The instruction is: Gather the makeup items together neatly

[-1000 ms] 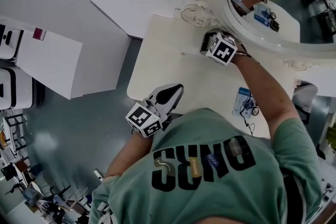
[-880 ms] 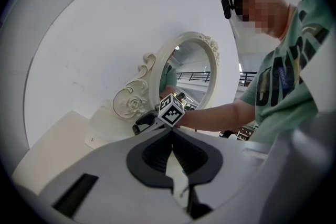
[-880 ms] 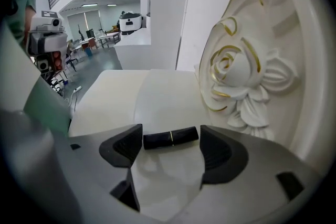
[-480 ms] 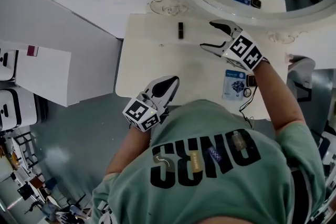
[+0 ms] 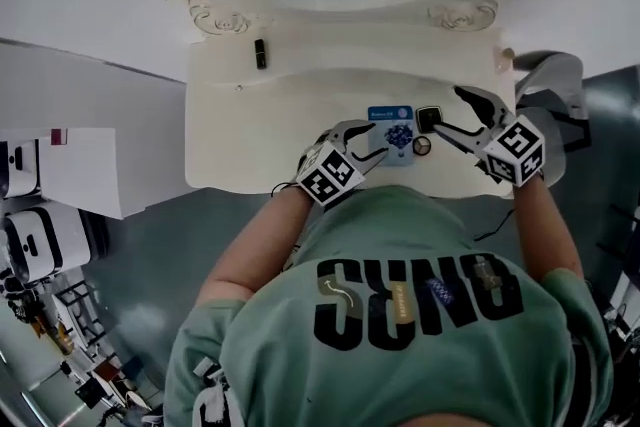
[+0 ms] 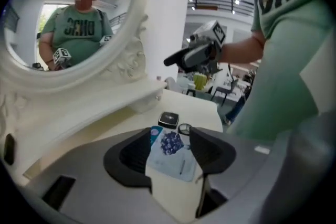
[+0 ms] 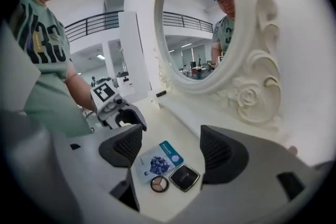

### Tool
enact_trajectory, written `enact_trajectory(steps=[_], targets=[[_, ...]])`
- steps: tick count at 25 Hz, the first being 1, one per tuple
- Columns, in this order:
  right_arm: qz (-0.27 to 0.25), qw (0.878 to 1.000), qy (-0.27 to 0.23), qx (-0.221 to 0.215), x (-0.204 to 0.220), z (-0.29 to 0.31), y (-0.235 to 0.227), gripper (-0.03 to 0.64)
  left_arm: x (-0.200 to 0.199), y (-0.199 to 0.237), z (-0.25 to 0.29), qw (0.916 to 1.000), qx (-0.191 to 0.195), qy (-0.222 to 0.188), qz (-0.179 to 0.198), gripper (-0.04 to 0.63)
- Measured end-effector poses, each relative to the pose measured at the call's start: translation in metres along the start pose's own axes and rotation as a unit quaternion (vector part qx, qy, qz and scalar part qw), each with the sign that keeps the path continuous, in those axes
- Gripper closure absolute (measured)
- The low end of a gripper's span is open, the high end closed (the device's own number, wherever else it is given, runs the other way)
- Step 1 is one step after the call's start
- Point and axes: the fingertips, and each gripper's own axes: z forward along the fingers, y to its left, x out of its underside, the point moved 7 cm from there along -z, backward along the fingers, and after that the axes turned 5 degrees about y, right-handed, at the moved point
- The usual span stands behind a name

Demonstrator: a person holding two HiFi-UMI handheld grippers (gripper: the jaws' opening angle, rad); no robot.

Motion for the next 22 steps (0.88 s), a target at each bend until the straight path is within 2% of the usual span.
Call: enact_trajectory(steps=[2,4,6,8,11,17,19,21,22], targets=[[0.030,0.999,-0.032,0.004,0.024,-0.027,-0.004,0.276,0.008,-0.004,0.042,0.9982,0.010,0.057,0.016,0.342],[0.071,0.995,-0.071,0.017,0.046,-0.051,-0.010,0.283,0.015,-0.003,0.073,0.9948,0.018,0.100,0.002,0.314],[0.120,0.986,-0.109,0.031,0.069,-0.072,-0.015,0.330,0.023,-0.001,0.096,0.9887,0.022,0.149,0.002,0.291],[0.148,0.981,-0.124,0.038,0.090,-0.088,-0.018,0.372,0.030,-0.003,0.113,0.9815,0.018,0.190,0.019,0.284],[0.153,0.980,-0.119,0.039,0.109,-0.103,-0.018,0.399,0.034,-0.007,0.122,0.9795,-0.002,0.198,0.035,0.278],[0.155,0.980,-0.120,0.044,0.121,-0.119,-0.023,0.400,0.033,-0.003,0.121,0.9792,-0.004,0.202,0.022,0.296],[0.151,0.980,-0.120,0.046,0.118,-0.119,-0.025,0.403,0.032,-0.003,0.121,0.9792,-0.004,0.202,0.018,0.329],[0.148,0.981,-0.119,0.050,0.113,-0.117,-0.025,0.411,0.032,-0.003,0.120,0.9808,-0.002,0.195,0.002,0.389],[0.145,0.981,-0.116,0.056,0.110,-0.115,-0.025,0.423,0.032,-0.003,0.119,0.9819,-0.001,0.189,-0.012,0.441]])
